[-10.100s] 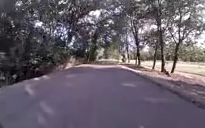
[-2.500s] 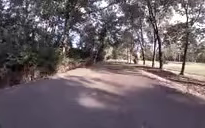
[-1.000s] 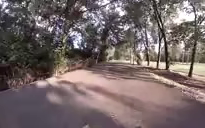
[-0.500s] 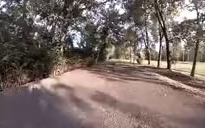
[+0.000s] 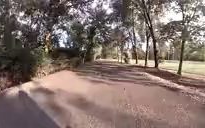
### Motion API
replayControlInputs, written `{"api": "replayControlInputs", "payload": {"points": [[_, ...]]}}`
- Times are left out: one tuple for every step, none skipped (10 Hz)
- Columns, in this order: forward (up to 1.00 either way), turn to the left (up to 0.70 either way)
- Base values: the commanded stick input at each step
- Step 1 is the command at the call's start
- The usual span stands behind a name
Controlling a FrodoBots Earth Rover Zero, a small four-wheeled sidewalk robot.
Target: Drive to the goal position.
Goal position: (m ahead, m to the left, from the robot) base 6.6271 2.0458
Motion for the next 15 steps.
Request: {"api": "replayControlInputs", "payload": {"points": [[0.7,-0.3],[0.7,-0.35],[0.7,-0.35],[0.7,-0.35],[0.7,-0.35],[0.7,-0.35],[0.7,-0.09],[0.7,0.0],[0.7,0.0],[0.7,0.09],[0.7,0.28],[0.7,0.35],[0.7,0.35],[0.7,0.35],[0.7,0.35]]}}
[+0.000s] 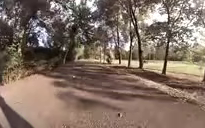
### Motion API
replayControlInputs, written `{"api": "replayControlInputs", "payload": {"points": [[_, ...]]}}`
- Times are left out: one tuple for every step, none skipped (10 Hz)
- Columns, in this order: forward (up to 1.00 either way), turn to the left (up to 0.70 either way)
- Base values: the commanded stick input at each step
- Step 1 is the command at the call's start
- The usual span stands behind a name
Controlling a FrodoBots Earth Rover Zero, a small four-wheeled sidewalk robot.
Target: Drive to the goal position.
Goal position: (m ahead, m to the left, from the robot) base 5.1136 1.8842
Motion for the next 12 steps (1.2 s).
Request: {"api": "replayControlInputs", "payload": {"points": [[0.7,0.19],[0.7,0.0],[0.7,0.0],[0.7,0.0],[0.7,0.0],[0.7,0.0],[0.7,0.0],[0.7,0.0],[0.7,0.0],[0.7,0.0],[0.7,0.0],[0.7,0.0]]}}
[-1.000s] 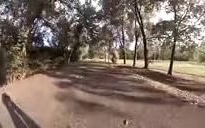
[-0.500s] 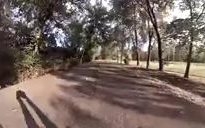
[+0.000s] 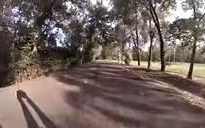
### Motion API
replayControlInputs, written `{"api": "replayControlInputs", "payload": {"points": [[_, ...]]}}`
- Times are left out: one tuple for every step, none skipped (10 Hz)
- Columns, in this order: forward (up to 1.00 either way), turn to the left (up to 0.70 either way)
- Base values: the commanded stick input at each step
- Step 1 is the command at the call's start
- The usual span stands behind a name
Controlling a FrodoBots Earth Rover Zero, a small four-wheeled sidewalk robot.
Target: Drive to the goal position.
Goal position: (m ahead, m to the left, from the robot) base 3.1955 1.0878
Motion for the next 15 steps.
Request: {"api": "replayControlInputs", "payload": {"points": [[0.7,0.0],[0.7,0.0],[0.7,0.0],[0.7,0.0],[0.7,0.0],[0.7,0.0],[0.7,0.0],[0.7,0.0],[0.7,0.0],[0.7,0.0],[0.7,0.0],[0.7,0.0],[0.7,0.0],[0.7,-0.12],[0.7,-0.31]]}}
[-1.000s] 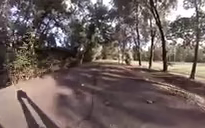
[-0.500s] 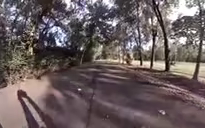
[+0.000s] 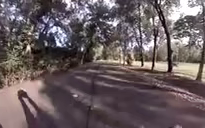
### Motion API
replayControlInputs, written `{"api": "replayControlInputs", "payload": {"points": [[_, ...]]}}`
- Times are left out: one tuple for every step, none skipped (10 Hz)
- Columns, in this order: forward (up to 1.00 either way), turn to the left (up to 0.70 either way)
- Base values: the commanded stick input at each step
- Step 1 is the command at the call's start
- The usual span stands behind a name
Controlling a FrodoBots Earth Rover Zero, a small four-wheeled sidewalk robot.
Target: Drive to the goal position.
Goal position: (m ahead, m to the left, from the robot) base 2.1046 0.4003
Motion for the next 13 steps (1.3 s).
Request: {"api": "replayControlInputs", "payload": {"points": [[0.7,-0.21],[0.7,-0.11],[0.7,-0.01],[0.7,0.0],[0.7,0.0],[0.7,0.0],[0.7,0.0],[0.7,0.0],[0.7,0.0],[0.7,0.0],[0.7,0.0],[0.7,0.0],[0.7,0.0]]}}
